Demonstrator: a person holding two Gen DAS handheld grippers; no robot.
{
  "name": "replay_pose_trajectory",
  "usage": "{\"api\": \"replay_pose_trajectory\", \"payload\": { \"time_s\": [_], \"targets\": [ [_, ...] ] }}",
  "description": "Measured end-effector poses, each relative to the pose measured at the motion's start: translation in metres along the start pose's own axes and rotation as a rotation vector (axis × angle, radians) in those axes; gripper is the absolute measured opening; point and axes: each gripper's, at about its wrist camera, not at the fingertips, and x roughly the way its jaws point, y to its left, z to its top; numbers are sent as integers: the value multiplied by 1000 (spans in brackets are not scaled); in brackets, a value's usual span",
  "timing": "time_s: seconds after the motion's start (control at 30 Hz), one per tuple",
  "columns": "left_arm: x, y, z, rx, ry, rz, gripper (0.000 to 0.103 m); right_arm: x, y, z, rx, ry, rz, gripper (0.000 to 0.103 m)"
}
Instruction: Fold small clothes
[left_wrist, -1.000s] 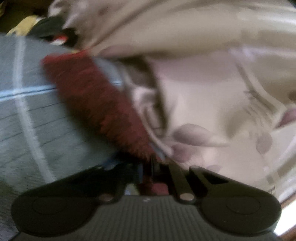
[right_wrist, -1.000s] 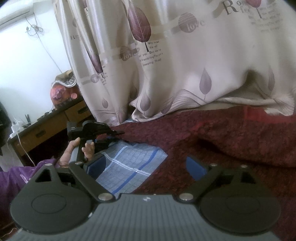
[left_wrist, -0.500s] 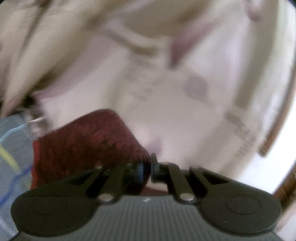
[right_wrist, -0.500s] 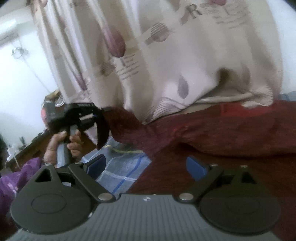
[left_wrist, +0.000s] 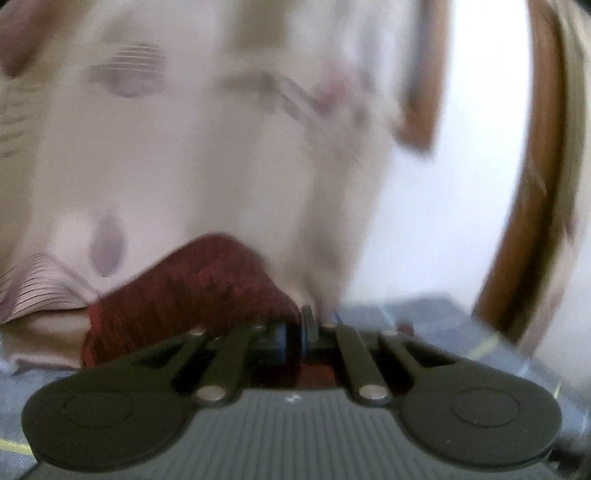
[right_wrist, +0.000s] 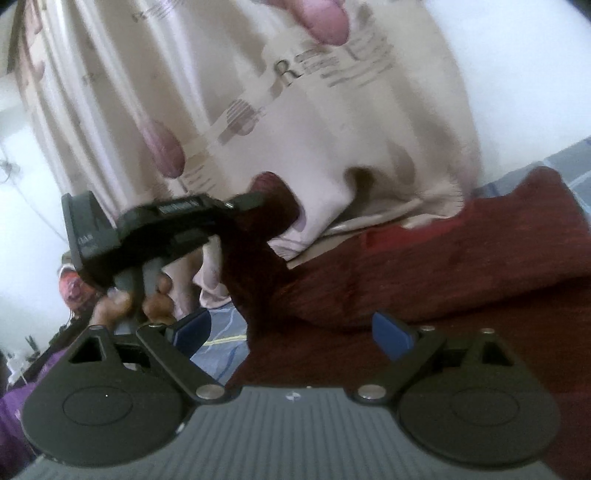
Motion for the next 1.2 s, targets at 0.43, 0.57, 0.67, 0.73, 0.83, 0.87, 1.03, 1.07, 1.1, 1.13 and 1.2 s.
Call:
{"api": "replay_pose_trajectory", "payload": {
  "time_s": [0.43,0.57,0.67,0.73,0.83,0.87,1.03,1.07,1.1,1.13,1.2],
  "targets": [
    [54,-96,-62,523,66,78,75,-37,-49,11,102,-93,-45,95],
    [53,-116,-72,660,23,78,80,-48,-62,21,116,-117,-66,95],
    [55,-123,-76,677,45,33,80,-47,-61,38,48,-88,-112,96],
    [52,-130,-81,716,33,17,80,-44,-53,56,-31,-55,-110,96],
    [57,-141,-93,793,56,39,81,-27,-31,91,-193,42,-113,96],
    [59,-142,-95,802,69,39,81,-19,-22,99,-248,82,-106,96],
    [57,-153,-111,896,98,61,81,44,19,116,-518,281,-134,96],
    [59,-152,-111,894,110,62,81,62,25,119,-541,326,-148,96],
    [61,-152,-112,892,117,69,81,80,30,121,-554,382,-149,96],
    [62,-152,-113,892,118,78,81,98,37,122,-576,432,-140,96],
    [63,-152,-113,893,114,89,81,129,54,115,-644,517,-163,96]
  ]
}}
